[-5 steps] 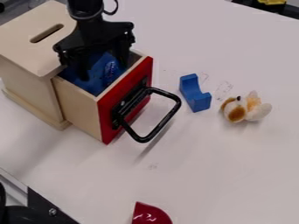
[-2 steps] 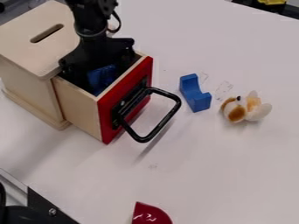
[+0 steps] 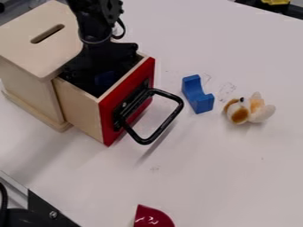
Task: Take out the reel from drawer
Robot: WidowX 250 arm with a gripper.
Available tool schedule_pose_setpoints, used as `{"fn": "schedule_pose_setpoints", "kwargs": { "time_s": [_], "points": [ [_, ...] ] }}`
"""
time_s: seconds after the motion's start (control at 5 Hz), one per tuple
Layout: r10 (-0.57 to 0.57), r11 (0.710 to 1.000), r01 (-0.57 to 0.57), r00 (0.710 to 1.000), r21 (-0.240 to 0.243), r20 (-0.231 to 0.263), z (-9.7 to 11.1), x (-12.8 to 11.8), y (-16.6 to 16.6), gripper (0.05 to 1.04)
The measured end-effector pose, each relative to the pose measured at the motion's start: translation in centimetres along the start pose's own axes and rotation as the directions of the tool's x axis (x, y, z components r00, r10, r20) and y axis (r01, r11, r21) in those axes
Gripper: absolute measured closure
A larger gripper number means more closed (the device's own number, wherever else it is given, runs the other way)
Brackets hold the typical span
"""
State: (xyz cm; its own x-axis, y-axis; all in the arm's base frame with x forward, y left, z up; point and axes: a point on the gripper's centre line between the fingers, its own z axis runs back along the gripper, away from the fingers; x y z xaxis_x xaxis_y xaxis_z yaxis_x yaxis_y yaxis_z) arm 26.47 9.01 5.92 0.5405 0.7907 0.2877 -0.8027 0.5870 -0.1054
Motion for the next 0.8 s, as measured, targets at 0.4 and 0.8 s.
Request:
{"fn": "schedule_pose_setpoints", "kwargs": {
  "time_s": [0.4, 0.8],
  "points": [
    [-0.006, 1.0, 0.006, 1.0, -0.025, -0.001, 1.2, -0.4, -0.2, 0.716],
    [-0.047, 0.998, 0.048, 0.999, -0.031, 0.022, 3.7, -0.7, -0.4, 0.716]
  ]
}}
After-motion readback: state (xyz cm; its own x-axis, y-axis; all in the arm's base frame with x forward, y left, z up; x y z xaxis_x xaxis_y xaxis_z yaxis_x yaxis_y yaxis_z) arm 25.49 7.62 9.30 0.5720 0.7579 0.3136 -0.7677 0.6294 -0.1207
